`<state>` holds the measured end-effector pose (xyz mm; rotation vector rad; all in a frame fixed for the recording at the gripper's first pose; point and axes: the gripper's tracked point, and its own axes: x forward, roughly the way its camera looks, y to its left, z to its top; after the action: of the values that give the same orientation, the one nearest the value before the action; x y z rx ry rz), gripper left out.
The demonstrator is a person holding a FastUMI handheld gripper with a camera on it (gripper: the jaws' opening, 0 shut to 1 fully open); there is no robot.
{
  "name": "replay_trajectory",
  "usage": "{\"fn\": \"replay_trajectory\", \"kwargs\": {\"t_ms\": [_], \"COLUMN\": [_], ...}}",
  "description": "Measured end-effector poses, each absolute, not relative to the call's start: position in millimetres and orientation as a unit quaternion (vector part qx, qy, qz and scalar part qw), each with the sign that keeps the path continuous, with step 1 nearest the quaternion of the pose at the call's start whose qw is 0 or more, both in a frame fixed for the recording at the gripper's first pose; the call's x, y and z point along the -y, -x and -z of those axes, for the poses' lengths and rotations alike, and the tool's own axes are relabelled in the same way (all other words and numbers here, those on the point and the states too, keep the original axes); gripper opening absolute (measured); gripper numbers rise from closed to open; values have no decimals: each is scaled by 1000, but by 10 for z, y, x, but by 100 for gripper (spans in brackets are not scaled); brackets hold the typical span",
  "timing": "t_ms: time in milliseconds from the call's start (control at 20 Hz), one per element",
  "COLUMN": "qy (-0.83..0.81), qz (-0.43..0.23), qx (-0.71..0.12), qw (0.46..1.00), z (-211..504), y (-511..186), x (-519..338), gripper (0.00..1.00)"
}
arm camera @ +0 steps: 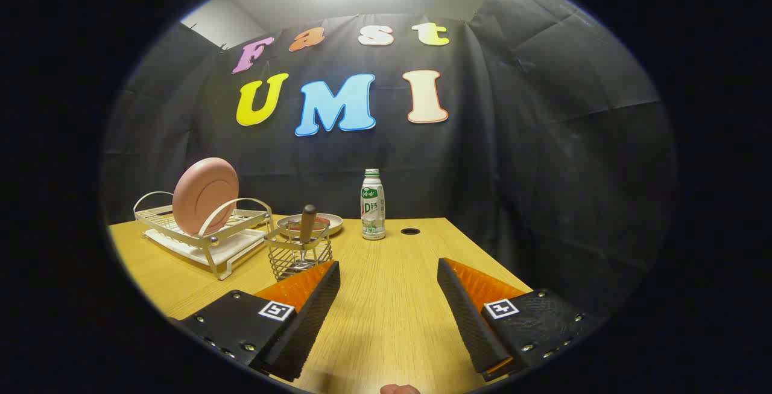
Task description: Take the plate from the dish rack, then take the spoon from the basket and place it into the plate.
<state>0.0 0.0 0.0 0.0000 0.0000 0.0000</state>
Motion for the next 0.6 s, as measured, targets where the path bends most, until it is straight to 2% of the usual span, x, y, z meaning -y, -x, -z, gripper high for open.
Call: {"fn": "replay_trajectory", "kwargs": {"t_ms": [350,600], "qy": [-18,-28], "qz": [16,52], "qx": [-16,1], "qw": [1000,998], "z": [-100,-683], "y": [-609,-449], "x": [145,414], "gripper": [99,99]}}
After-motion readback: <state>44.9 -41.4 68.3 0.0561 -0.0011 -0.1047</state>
